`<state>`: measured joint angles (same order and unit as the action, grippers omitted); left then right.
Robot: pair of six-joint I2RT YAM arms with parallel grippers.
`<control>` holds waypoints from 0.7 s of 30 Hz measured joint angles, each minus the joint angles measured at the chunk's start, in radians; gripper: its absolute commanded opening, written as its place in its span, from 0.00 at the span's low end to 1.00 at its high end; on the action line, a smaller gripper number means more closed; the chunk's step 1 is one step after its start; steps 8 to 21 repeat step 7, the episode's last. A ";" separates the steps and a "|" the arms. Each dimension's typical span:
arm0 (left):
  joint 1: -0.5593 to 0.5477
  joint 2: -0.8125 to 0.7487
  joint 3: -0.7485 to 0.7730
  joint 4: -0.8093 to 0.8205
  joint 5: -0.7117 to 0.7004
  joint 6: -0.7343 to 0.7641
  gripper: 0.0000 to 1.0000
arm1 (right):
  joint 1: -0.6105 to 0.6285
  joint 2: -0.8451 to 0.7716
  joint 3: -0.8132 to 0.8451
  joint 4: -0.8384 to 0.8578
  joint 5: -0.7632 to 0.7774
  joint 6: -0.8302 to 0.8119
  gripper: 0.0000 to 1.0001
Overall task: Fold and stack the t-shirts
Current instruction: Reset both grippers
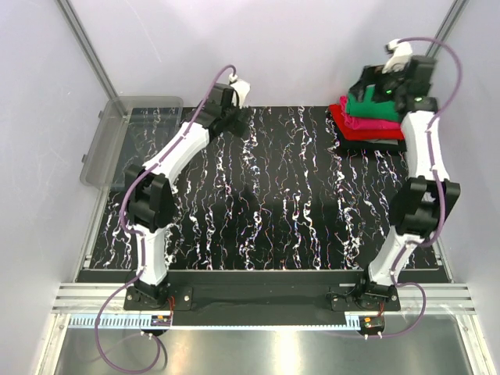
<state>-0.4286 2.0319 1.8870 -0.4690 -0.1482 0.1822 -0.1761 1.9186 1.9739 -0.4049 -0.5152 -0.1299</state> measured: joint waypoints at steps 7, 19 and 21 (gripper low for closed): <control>0.014 0.000 0.008 0.004 -0.005 -0.050 0.99 | 0.234 -0.002 -0.242 0.057 0.308 0.046 1.00; 0.014 0.000 0.008 0.004 -0.005 -0.050 0.99 | 0.234 -0.002 -0.242 0.057 0.308 0.046 1.00; 0.014 0.000 0.008 0.004 -0.005 -0.050 0.99 | 0.234 -0.002 -0.242 0.057 0.308 0.046 1.00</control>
